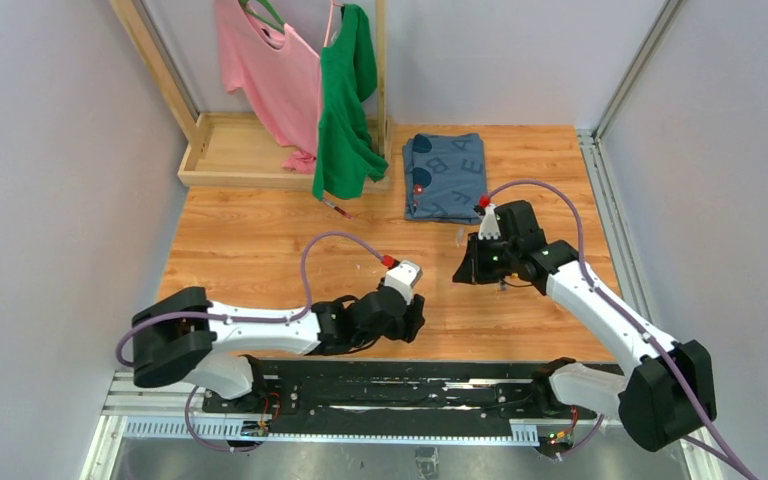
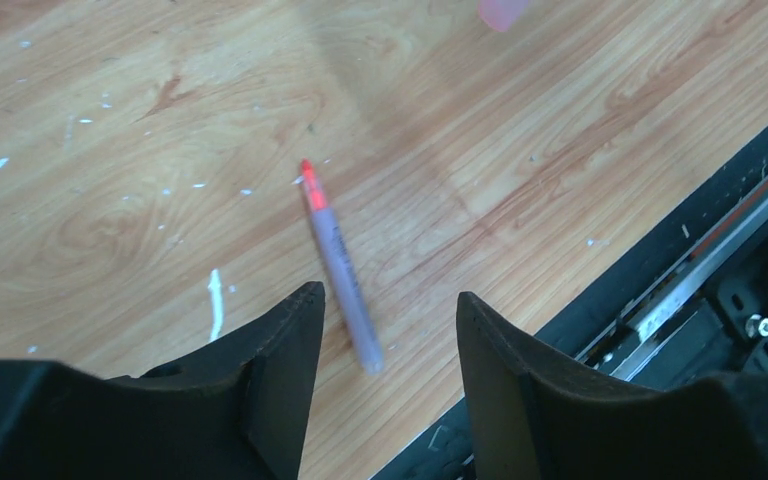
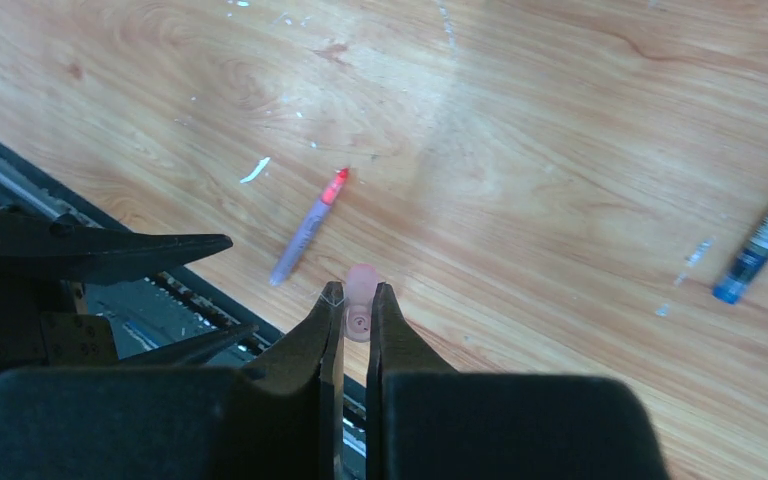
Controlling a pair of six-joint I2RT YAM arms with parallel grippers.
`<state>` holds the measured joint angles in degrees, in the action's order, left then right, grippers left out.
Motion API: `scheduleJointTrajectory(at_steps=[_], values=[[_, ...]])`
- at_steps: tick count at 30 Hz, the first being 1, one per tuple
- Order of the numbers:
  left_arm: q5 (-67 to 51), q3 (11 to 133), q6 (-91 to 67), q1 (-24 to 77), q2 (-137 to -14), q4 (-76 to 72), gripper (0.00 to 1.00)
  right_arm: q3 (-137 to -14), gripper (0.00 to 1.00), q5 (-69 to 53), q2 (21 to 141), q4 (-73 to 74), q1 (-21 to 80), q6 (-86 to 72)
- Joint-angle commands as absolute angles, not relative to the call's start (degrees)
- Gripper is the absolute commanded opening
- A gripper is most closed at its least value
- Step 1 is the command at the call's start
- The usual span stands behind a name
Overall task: Insert the pens into the pen caps
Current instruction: Pick up the pen from the center of the board.
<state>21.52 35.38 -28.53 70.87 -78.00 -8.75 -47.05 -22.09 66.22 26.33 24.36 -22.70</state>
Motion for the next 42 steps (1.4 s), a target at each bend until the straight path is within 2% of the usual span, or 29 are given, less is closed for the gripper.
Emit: scheduleJointTrajectory(at_steps=[1, 7, 18, 26, 29, 33, 37, 42], values=[[22.59, 41.42, -33.69, 71.39, -83.66, -5.04, 0.55, -45.55, 0.00, -19.99, 63.30, 29.18, 22.19, -19.68], [28.87, 51.78, -35.81, 72.22, -92.96, 10.85, 0.50, -43.68, 0.01, -21.58, 61.20, 29.02, 20.35, -19.12], [32.24, 57.41, -39.57, 72.42, -99.72, 18.53, 0.44, -41.18, 0.01, -25.94, 59.36, 27.53, 17.48, -19.04], [28.94, 57.07, -41.19, 72.51, -101.74, 19.02, 0.33, -40.79, 0.00, -27.16, 59.80, 27.04, 16.66, -18.99], [27.65, 56.40, -41.98, 72.49, -102.50, 19.29, 0.21, -40.65, 0.00, -27.60, 59.93, 26.91, 16.45, -19.14], [28.32, 53.47, -42.36, 72.42, -100.72, 18.01, 0.01, -40.23, 0.00, -30.63, 59.78, 26.27, 15.67, -19.24], [28.55, 47.54, -36.68, 72.42, -95.19, 9.56, 0.00, -40.21, 0.01, -37.05, 60.41, 25.58, 13.64, -18.31], [25.45, 34.61, -24.12, 72.14, -83.81, -12.80, 0.00, -42.14, 0.00, -47.03, 62.31, 26.66, 12.13, -15.92]])
